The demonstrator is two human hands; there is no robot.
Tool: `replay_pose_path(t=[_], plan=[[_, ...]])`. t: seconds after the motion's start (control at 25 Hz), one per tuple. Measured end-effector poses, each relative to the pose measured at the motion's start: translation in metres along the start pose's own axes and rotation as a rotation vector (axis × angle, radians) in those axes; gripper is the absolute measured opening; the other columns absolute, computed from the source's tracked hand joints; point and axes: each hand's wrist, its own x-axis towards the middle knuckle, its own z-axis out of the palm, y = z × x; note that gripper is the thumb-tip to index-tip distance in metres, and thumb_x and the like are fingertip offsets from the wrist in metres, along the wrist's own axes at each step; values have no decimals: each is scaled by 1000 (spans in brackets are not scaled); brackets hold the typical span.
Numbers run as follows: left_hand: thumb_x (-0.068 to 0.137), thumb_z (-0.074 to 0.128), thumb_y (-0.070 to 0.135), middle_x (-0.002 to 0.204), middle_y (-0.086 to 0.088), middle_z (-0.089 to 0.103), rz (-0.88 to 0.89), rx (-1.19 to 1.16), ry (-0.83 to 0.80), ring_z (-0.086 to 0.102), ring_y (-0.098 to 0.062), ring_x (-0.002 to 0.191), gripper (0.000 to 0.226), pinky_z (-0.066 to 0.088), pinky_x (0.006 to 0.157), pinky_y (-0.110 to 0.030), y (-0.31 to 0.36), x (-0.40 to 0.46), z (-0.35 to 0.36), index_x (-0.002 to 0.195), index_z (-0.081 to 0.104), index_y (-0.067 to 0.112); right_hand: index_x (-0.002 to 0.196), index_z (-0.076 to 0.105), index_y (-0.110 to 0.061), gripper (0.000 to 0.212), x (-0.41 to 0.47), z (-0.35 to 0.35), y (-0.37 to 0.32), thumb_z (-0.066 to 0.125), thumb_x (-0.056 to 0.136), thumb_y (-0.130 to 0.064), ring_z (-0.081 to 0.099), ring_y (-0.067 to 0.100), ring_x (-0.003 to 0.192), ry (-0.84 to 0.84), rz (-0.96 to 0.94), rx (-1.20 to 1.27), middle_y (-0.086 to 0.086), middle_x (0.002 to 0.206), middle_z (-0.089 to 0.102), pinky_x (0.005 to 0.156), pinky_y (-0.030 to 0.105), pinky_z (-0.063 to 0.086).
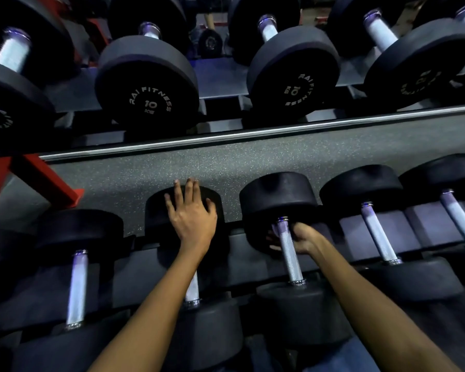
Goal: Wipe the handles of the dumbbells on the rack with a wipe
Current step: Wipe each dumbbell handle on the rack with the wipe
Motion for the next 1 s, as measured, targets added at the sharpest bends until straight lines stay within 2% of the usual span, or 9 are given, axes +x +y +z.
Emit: replay_pose_path(t=[0.12, 0.28, 0.36, 0.56, 0.64, 0.76, 0.8, 0.88, 1.0], plan=[[92, 49, 26, 154, -9, 35, -49, -269, 12, 19, -27, 148, 55, -5, 117, -51, 31, 4, 2, 144, 43, 7, 69, 51, -4, 34, 4, -16, -26, 27, 93, 2, 62, 18, 42, 108, -16, -74, 8, 50, 61, 42, 32, 53], [93, 31, 25, 147, -13, 45, 499, -493, -142, 39, -28, 139, 53, 28, 115, -53, 92, 3, 27, 138, 51, 4, 71, 47, -7, 32, 10, -18, -18, 25, 90, 6, 52, 12, 40, 189, -54, 100, 5, 49, 52, 48, 24, 52], [91, 34, 22, 143, -12, 51, 622, -485, -157, 46, -28, 133, 50, 34, 112, -50, 106, 9, 41, 134, 56, 6, 72, 48, -6, 31, 11, -9, -13, 27, 92, 3, 54, 14, 40, 168, -37, 198, 8, 49, 53, 44, 21, 51], [94, 39, 24, 149, -10, 42, 613, -569, -165, 27, -22, 139, 50, 4, 118, -31, 100, 9, 55, 141, 46, 9, 77, 51, -10, 30, -14, -8, -32, 31, 92, 7, 55, 9, 40, 254, -21, 41, 3, 48, 57, 39, 18, 47], [93, 40, 25, 149, -10, 42, 626, -556, -180, 26, -23, 140, 51, 2, 118, -31, 100, 12, 52, 142, 42, 11, 85, 55, -9, 30, -18, 3, -33, 34, 90, 11, 58, 8, 44, 283, -40, -18, 9, 61, 65, 42, 17, 47], [95, 38, 27, 152, -7, 37, 624, -544, -228, 20, -19, 144, 53, 3, 118, -33, 100, 11, 50, 146, 31, 15, 107, 59, -1, 29, -17, 16, -26, 40, 90, 13, 55, 13, 72, 382, -136, -281, 21, 97, 65, 54, 10, 43], [95, 37, 27, 153, -6, 35, 610, -545, -234, 15, -16, 146, 53, 3, 118, -33, 99, 7, 49, 147, 29, 16, 110, 58, 2, 28, -17, 17, -26, 41, 91, 11, 53, 13, 74, 426, -164, -322, 18, 97, 63, 54, 9, 43], [96, 35, 26, 155, -4, 31, 576, -546, -233, 4, -10, 149, 53, 1, 119, -34, 100, 3, 49, 148, 27, 18, 114, 57, 7, 28, -14, 13, -27, 42, 91, 9, 54, 15, 79, 413, -163, -303, 15, 100, 61, 60, 22, 50], [96, 35, 24, 155, -4, 31, 512, -543, -265, 11, -15, 148, 53, -1, 119, -34, 109, 7, 46, 148, 33, 15, 102, 63, 1, 22, -15, 15, -26, 48, 87, 7, 56, 17, 76, 445, -161, -297, 12, 93, 60, 65, 27, 54]])
